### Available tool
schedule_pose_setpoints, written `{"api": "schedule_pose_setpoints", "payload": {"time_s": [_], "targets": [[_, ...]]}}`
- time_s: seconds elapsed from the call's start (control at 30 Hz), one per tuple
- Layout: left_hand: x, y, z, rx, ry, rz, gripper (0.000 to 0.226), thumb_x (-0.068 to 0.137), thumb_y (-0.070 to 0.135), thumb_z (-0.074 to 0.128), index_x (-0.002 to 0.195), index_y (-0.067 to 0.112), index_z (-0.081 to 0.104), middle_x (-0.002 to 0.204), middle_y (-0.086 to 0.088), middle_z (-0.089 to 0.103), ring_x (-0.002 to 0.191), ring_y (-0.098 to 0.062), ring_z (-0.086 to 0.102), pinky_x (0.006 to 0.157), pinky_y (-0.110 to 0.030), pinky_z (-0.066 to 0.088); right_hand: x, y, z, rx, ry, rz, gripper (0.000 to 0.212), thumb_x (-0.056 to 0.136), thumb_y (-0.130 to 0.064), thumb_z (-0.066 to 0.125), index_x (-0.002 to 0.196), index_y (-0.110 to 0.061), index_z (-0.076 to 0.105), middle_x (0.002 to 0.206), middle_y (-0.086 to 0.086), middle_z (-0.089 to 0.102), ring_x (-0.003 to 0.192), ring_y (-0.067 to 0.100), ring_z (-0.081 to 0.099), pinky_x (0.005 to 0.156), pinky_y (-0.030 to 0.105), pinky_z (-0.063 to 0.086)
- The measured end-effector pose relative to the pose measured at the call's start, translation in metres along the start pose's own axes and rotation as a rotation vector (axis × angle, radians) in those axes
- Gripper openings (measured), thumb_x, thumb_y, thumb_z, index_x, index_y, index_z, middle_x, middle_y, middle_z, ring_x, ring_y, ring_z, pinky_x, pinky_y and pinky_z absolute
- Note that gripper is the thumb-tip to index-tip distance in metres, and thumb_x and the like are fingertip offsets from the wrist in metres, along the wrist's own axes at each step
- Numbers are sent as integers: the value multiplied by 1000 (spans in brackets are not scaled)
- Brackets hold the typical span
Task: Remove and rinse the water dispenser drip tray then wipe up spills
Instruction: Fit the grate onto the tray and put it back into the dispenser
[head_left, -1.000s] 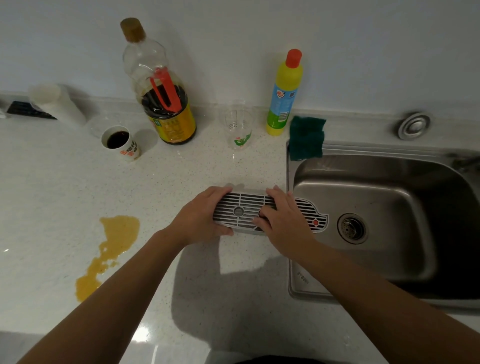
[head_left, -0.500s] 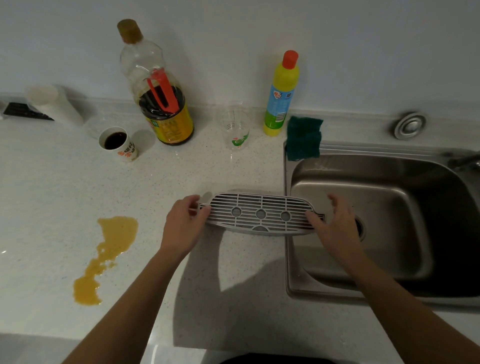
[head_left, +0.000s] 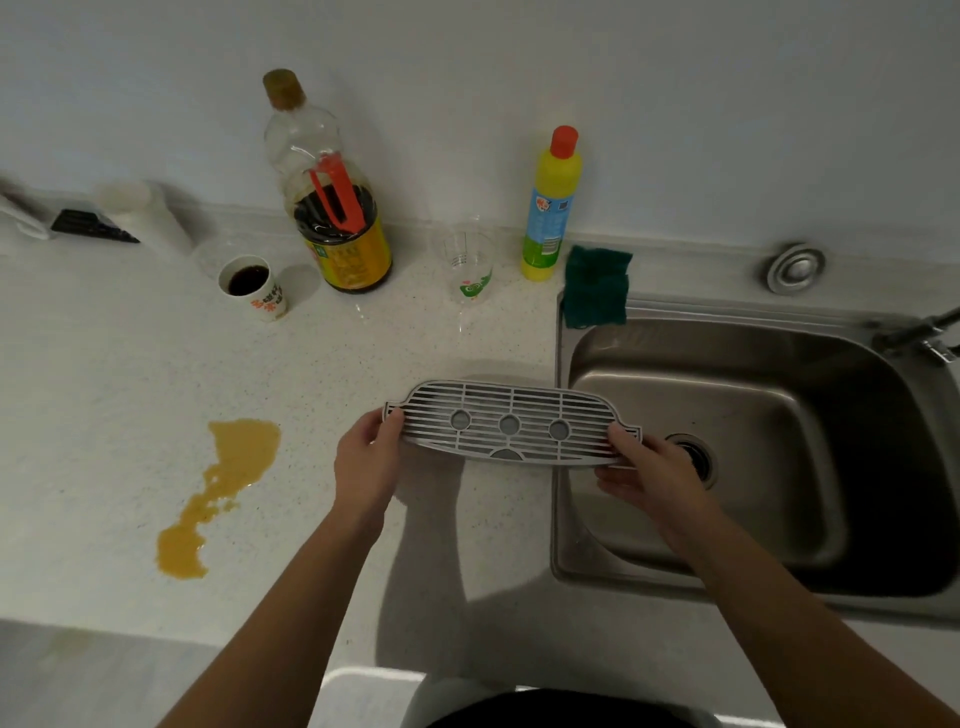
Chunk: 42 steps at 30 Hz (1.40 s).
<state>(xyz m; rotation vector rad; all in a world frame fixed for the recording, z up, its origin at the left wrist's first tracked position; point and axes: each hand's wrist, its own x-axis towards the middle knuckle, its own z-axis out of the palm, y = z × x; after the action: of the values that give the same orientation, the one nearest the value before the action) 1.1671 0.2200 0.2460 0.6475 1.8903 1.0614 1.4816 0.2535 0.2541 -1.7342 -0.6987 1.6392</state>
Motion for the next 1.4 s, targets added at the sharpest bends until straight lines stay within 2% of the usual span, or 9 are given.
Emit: {"api": "schedule_pose_setpoints", "payload": {"time_s": [0.07,0.17,0.33,0.47,0.6,0.83,1.07,1.27,1.4], "targets": [[-14,0,-7,-218,-22,-106,27,107,32,55,123,15,69,115,-7,75,107,-26,73,92,-42,60,-10,-3,-7,22,-49,-8,23,99,-28,66,108,-9,74,101,12,81,88,26,79,79,40,64],[-40,-2,-20,-385,1,-159,24,105,28,60,121,11,68,117,-11,75,105,-31,76,85,-42,62,-21,-9,-15,32,-116,-24,22,98,-25,66,110,-8,74,100,11,81,90,27,79,74,37,65],[-91,-24,-50,-450,178,-131,22,103,29,61,118,14,68,105,-6,77,90,-23,78,74,-35,63,-28,-3,0,-33,-276,-41,25,100,-29,65,115,-11,72,101,6,82,88,22,79,66,27,62],[-135,-44,-89,-457,346,-111,18,104,30,59,115,18,69,100,-3,73,88,-21,71,77,-38,61,-40,8,33,-103,-417,-21,29,100,-26,64,117,-5,71,105,15,79,91,31,78,69,31,64],[-184,-65,-140,-529,453,-126,16,104,31,60,110,22,71,95,-1,70,83,-19,65,74,-34,60,-72,16,80,-171,-495,-33,19,99,-23,67,106,-7,74,100,17,80,82,29,79,69,33,65],[-242,-123,-249,-667,626,-120,12,103,30,61,104,22,70,74,12,72,57,-3,65,75,-35,54,-144,55,193,-330,-652,-91,23,96,-28,69,108,-9,75,97,14,81,85,31,79,70,37,64],[-268,-195,-406,-726,733,-124,12,100,34,63,105,24,67,90,8,79,87,-15,75,75,-34,55,-222,131,343,-422,-755,-119,22,96,-30,69,103,-9,75,97,14,81,86,30,79,67,33,64],[-273,-237,-546,-734,782,-154,11,102,33,61,106,26,67,92,9,80,85,-12,75,76,-32,55,-289,189,468,-454,-812,-102,26,96,-31,69,109,-10,75,103,15,80,93,32,79,70,34,64],[-259,-257,-627,-745,791,-191,15,100,35,63,112,26,68,95,8,78,89,-14,71,77,-33,55,-320,215,545,-476,-830,-85,31,96,-31,69,115,-7,73,105,15,80,96,34,78,84,42,62]]}}
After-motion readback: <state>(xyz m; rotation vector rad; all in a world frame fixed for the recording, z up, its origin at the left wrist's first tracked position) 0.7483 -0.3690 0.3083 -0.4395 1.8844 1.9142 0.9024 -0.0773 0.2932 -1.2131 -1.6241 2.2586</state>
